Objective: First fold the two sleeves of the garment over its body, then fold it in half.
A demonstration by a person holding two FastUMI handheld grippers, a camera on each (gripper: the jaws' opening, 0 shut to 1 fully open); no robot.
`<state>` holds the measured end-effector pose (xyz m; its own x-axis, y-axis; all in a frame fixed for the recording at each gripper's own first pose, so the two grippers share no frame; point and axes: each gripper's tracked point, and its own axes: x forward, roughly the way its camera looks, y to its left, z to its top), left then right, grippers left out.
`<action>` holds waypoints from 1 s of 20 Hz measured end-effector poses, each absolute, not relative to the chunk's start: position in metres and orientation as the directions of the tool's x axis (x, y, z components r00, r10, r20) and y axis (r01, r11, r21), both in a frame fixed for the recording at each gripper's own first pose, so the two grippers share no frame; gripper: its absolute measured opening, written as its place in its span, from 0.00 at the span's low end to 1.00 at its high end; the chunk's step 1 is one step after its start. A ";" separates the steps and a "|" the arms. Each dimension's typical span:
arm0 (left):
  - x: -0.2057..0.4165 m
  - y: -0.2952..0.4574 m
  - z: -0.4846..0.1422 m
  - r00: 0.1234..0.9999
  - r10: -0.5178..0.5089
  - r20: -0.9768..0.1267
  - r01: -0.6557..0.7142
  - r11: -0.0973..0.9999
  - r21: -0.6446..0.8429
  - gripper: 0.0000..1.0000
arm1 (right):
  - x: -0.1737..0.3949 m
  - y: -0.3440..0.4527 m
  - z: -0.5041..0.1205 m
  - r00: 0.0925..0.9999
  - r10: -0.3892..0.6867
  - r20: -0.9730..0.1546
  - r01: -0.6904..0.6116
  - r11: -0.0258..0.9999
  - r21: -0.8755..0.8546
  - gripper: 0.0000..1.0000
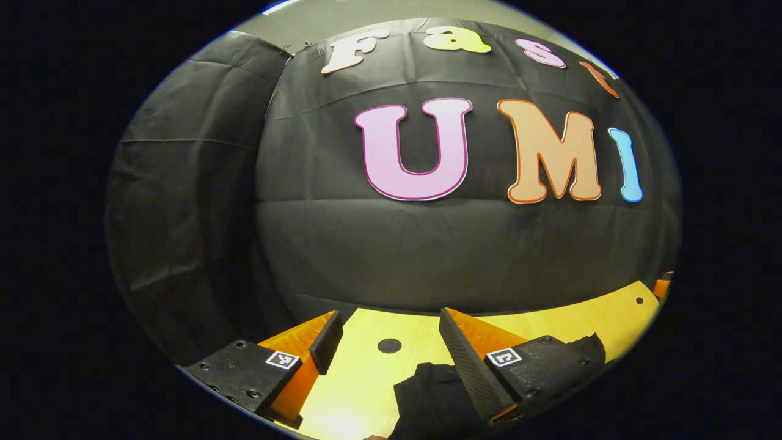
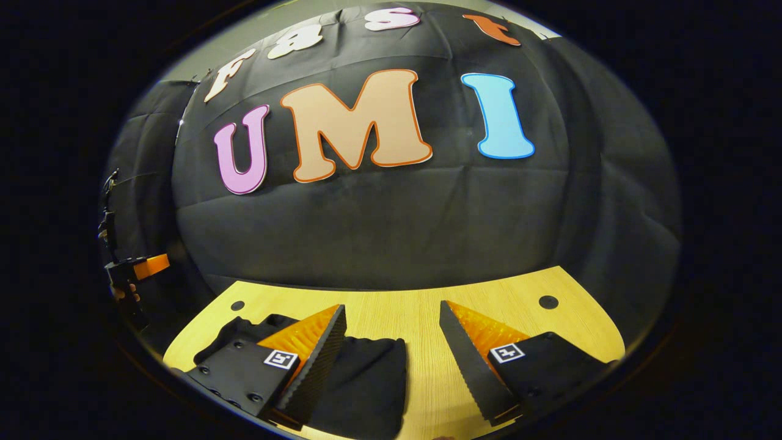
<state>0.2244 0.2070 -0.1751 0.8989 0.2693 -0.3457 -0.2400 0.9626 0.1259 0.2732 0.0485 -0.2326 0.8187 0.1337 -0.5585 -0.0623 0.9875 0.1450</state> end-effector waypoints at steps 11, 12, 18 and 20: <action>0.087 0.181 -0.057 0.963 0.224 -0.148 -0.211 0.972 0.101 0.92 | 0.137 0.058 -0.090 0.963 0.079 -0.257 -0.068 0.996 0.054 0.97; 0.071 0.182 -0.048 0.966 0.225 -0.127 -0.212 0.971 0.109 0.96 | 0.120 0.058 -0.080 0.970 0.073 -0.234 -0.064 0.997 0.048 0.94; 0.006 0.173 -0.027 0.977 0.192 -0.092 -0.176 0.972 0.156 0.96 | 0.044 0.060 -0.062 0.972 0.067 -0.224 -0.055 0.997 0.058 0.94; -0.005 0.167 -0.022 0.981 0.171 -0.092 -0.158 0.978 0.136 0.94 | 0.031 0.061 -0.059 0.970 0.072 -0.233 -0.057 0.996 0.069 0.94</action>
<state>-0.0049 0.1671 -0.0222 0.9809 0.1712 -0.0921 -0.1579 0.9780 0.1360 0.0310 0.0607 -0.0586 0.9697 0.0718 -0.2335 -0.0571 0.9960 0.0690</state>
